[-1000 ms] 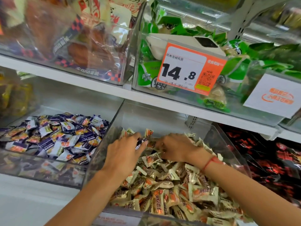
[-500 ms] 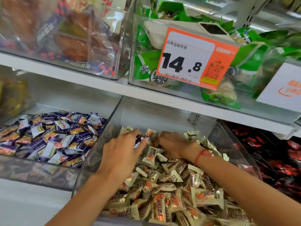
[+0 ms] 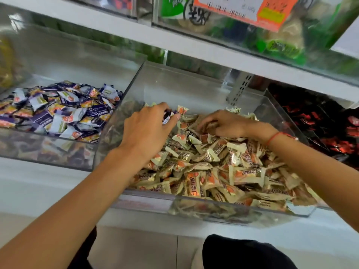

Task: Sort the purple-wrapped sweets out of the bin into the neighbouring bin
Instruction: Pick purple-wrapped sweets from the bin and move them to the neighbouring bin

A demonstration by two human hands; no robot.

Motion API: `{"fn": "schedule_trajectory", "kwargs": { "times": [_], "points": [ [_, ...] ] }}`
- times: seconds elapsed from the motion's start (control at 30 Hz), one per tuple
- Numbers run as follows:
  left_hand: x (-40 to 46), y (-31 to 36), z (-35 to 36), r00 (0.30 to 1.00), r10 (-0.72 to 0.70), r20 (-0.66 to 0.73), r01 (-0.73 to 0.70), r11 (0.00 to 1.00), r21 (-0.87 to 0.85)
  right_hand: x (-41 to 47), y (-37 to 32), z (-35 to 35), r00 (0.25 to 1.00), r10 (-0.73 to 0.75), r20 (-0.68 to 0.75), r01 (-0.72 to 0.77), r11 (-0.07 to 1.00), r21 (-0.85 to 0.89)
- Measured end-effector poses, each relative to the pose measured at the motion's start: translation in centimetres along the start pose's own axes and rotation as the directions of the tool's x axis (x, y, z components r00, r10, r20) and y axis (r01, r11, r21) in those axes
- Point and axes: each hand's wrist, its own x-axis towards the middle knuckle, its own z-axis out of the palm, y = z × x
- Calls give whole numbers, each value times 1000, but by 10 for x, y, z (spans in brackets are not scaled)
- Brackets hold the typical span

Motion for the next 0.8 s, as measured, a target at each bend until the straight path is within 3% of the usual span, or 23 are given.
{"fn": "schedule_trajectory", "kwargs": {
  "times": [0.17, 0.3, 0.4, 0.6, 0.7, 0.8],
  "points": [
    [4, -3, 3, 1000, 9, 0, -9, 1000, 0, 10, -11, 10, 998, -44, -40, 29, 952, -305],
    [4, -4, 3, 1000, -1, -3, 1, 1000, 23, 22, -24, 14, 996, -70, -59, 27, 837, -546],
    [2, -3, 1, 1000, -26, 9, 26, 999, 20, 28, -25, 16, 986, -142, -89, 59, 792, -608],
    [0, -3, 1, 1000, -13, -8, 13, 999, 36, 35, -12, 16, 991, -113, -66, 67, 873, -483],
    [-1, -3, 1, 999, -7, -37, 6, 1000, -14, 26, -5, 8, 986, -102, -129, 83, 986, -143],
    [1, -3, 2, 998, -18, -57, 11, 993, -121, 2, -12, 1, 969, -102, -223, 165, 944, 285]
  ]
}}
